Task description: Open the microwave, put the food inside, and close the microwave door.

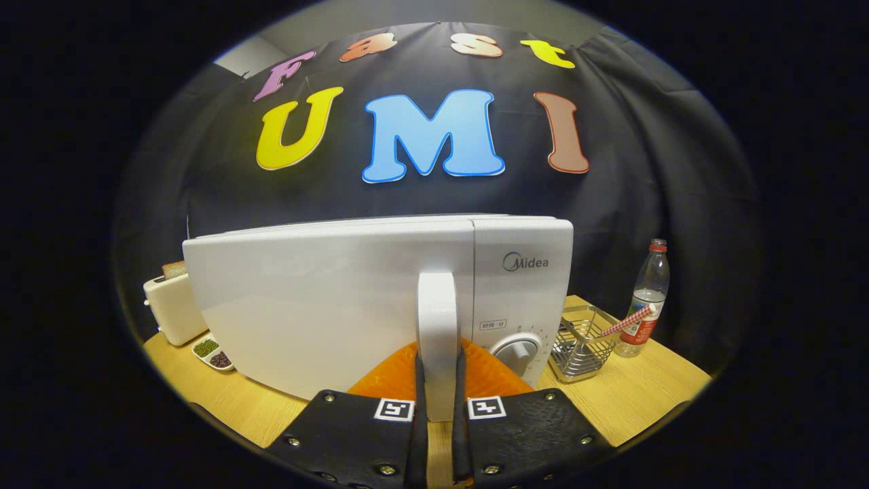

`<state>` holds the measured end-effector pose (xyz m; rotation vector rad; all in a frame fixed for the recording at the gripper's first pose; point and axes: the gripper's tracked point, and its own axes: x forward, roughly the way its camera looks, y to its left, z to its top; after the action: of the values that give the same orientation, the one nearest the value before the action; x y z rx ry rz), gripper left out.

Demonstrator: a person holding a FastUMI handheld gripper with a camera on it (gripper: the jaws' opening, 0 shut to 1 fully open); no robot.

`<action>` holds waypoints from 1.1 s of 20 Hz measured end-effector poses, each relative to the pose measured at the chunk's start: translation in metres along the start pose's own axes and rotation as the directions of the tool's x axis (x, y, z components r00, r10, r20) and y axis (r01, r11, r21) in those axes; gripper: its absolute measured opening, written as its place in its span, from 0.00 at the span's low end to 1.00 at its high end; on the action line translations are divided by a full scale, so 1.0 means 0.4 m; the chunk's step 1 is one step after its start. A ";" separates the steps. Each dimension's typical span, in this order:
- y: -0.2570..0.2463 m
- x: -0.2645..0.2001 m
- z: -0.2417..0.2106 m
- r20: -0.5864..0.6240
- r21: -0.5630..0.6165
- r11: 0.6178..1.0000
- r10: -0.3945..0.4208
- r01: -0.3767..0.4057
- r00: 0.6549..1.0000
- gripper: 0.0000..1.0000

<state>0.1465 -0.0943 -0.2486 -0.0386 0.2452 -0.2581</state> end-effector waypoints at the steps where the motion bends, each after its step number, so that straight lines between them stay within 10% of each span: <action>1: 0.002 -0.002 0.000 0.001 -0.004 1.000 0.009 -0.009 1.000 0.14; 14: 0.008 -0.089 -0.014 0.029 -0.048 0.999 -0.007 0.008 1.000 0.10; 22: 0.146 -0.347 -0.068 -0.035 -0.052 0.969 0.240 -0.241 0.970 0.10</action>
<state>0.0241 -0.0023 -0.2461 -0.0598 0.2826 -0.0099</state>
